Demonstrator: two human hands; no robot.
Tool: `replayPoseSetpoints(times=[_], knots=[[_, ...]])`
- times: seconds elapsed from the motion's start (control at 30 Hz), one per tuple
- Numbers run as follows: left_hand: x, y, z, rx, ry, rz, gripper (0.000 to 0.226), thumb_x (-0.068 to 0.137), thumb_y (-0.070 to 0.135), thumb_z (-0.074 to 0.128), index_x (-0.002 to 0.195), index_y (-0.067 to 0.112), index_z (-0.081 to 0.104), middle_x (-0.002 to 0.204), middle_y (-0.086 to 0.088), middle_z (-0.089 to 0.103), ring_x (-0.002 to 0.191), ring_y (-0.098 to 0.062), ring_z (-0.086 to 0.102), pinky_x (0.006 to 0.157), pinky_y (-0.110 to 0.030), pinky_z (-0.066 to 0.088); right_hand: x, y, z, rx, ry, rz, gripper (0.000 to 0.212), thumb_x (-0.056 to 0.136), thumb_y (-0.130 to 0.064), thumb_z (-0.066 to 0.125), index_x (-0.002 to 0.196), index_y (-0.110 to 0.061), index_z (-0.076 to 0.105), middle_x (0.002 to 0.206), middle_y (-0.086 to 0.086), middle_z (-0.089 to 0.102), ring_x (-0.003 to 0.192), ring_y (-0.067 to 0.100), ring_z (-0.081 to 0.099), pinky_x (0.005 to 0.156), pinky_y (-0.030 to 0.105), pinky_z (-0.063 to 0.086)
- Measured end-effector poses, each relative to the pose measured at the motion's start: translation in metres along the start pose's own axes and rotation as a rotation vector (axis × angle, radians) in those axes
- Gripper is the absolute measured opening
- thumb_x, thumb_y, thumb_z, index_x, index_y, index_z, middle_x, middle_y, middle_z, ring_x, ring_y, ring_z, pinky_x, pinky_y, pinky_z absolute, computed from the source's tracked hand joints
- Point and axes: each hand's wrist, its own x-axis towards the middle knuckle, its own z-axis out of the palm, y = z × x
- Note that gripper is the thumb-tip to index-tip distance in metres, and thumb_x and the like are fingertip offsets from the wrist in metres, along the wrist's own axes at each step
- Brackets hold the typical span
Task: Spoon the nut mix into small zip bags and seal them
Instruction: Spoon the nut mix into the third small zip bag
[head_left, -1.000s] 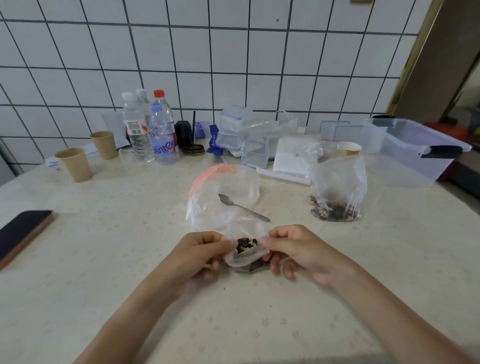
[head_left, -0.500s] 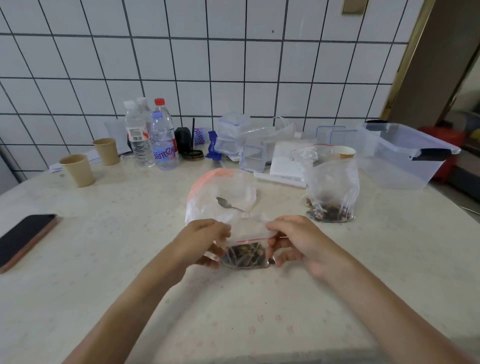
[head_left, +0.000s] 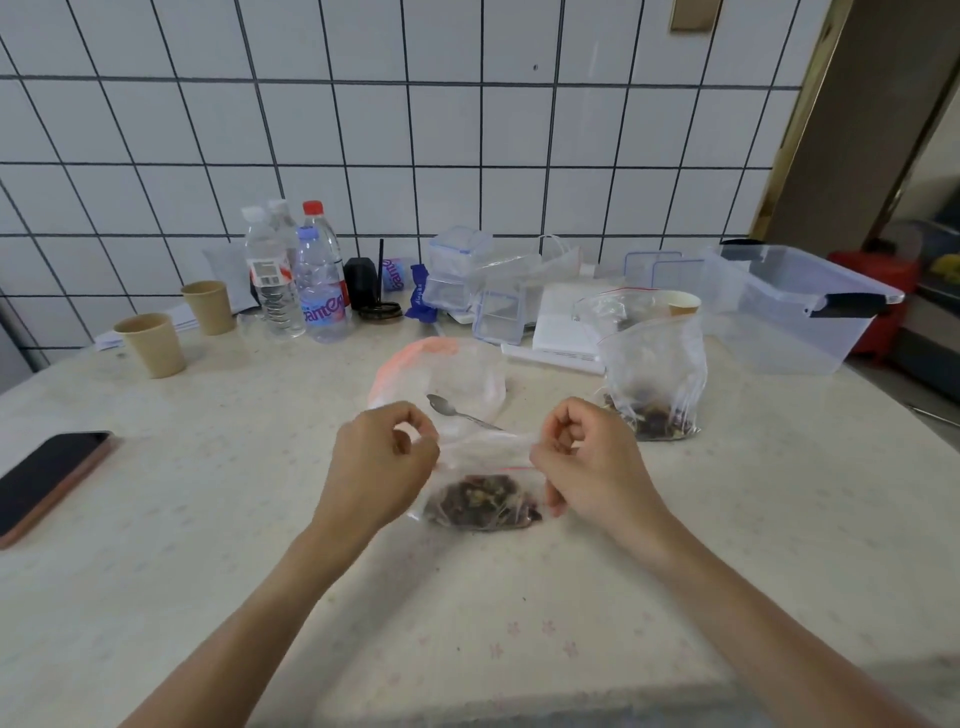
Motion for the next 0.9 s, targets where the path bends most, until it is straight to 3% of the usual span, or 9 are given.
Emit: replayPoseSetpoints(times=[0.1, 0.2, 0.27, 0.37, 0.53, 0.63, 0.77, 0.9], knots=[[-0.002, 0.011, -0.003, 0.299, 0.032, 0.164, 0.013, 0.088, 0.017, 0.055, 0.082, 0.026, 0.061, 0.051, 0.001, 0.061, 0.054, -0.016, 0.058, 0.054, -0.032, 0.044, 0.001, -0.001, 0.002, -0.198, 0.079, -0.129, 0.017, 0.082, -0.005, 0.059, 0.074, -0.02, 0.053, 0.046, -0.005, 0.048, 0.041, 0.022, 0.05, 0.045, 0.032, 0.044], [-0.001, 0.012, -0.008, 0.277, -0.063, 0.06, 0.017, 0.094, 0.032, 0.058, 0.08, 0.022, 0.062, 0.067, 0.004, 0.065, 0.066, -0.019, 0.063, 0.056, -0.031, 0.042, 0.005, -0.006, -0.005, 0.093, -0.069, 0.188, 0.004, 0.089, -0.009, 0.057, 0.085, -0.009, 0.056, 0.049, 0.006, 0.056, 0.039, 0.026, 0.054, 0.042, 0.029, 0.048], [0.001, 0.011, -0.014, -0.111, -0.194, -0.153, 0.029, 0.095, 0.038, 0.067, 0.08, 0.014, 0.069, 0.076, 0.001, 0.066, 0.066, -0.019, 0.067, 0.057, -0.032, 0.054, 0.006, -0.008, -0.014, 0.342, -0.216, 0.381, 0.012, 0.093, -0.014, 0.063, 0.086, -0.005, 0.061, 0.059, 0.009, 0.055, 0.048, 0.027, 0.058, 0.046, 0.034, 0.053], [0.003, 0.01, -0.023, -0.748, -0.454, -0.502, 0.029, 0.087, 0.035, 0.077, 0.095, 0.007, 0.08, 0.089, -0.007, 0.07, 0.077, -0.023, 0.072, 0.068, -0.038, 0.062, 0.006, -0.008, -0.024, 0.621, -0.382, 0.498, 0.027, 0.098, -0.029, 0.062, 0.09, -0.003, 0.068, 0.071, 0.011, 0.06, 0.064, 0.029, 0.063, 0.052, 0.036, 0.055], [0.006, 0.001, -0.022, -1.033, -0.653, -0.538, 0.065, 0.061, 0.025, 0.099, 0.119, 0.006, 0.076, 0.124, -0.015, 0.072, 0.113, -0.03, 0.072, 0.082, -0.044, 0.063, 0.005, -0.007, -0.022, 0.83, -0.443, 0.569, 0.02, 0.088, -0.023, 0.065, 0.09, -0.005, 0.072, 0.076, 0.008, 0.067, 0.065, 0.022, 0.069, 0.051, 0.031, 0.056], [0.005, -0.001, -0.02, -1.113, -0.757, -0.49, 0.057, 0.073, 0.021, 0.093, 0.124, 0.005, 0.073, 0.137, -0.019, 0.066, 0.126, -0.032, 0.065, 0.087, -0.04, 0.062, 0.004, -0.005, -0.014, 0.894, -0.442, 0.595, 0.014, 0.083, -0.021, 0.072, 0.083, -0.007, 0.074, 0.076, 0.008, 0.07, 0.062, 0.02, 0.07, 0.051, 0.03, 0.058], [0.005, -0.002, -0.016, -1.023, -0.729, -0.382, 0.032, 0.093, 0.019, 0.073, 0.123, 0.007, 0.075, 0.132, -0.014, 0.07, 0.122, -0.026, 0.068, 0.087, -0.033, 0.061, 0.004, -0.003, -0.004, 0.815, -0.519, 0.622, 0.018, 0.085, -0.024, 0.076, 0.087, -0.006, 0.073, 0.071, 0.006, 0.066, 0.058, 0.018, 0.066, 0.054, 0.032, 0.059], [0.003, 0.004, -0.017, -0.894, -0.623, -0.357, 0.03, 0.082, 0.024, 0.082, 0.109, 0.012, 0.081, 0.097, -0.007, 0.076, 0.092, -0.016, 0.075, 0.079, -0.032, 0.063, 0.008, -0.005, -0.001, 0.706, -0.441, 0.534, 0.021, 0.077, -0.021, 0.083, 0.075, -0.009, 0.066, 0.067, 0.004, 0.056, 0.056, 0.016, 0.061, 0.054, 0.031, 0.058]])
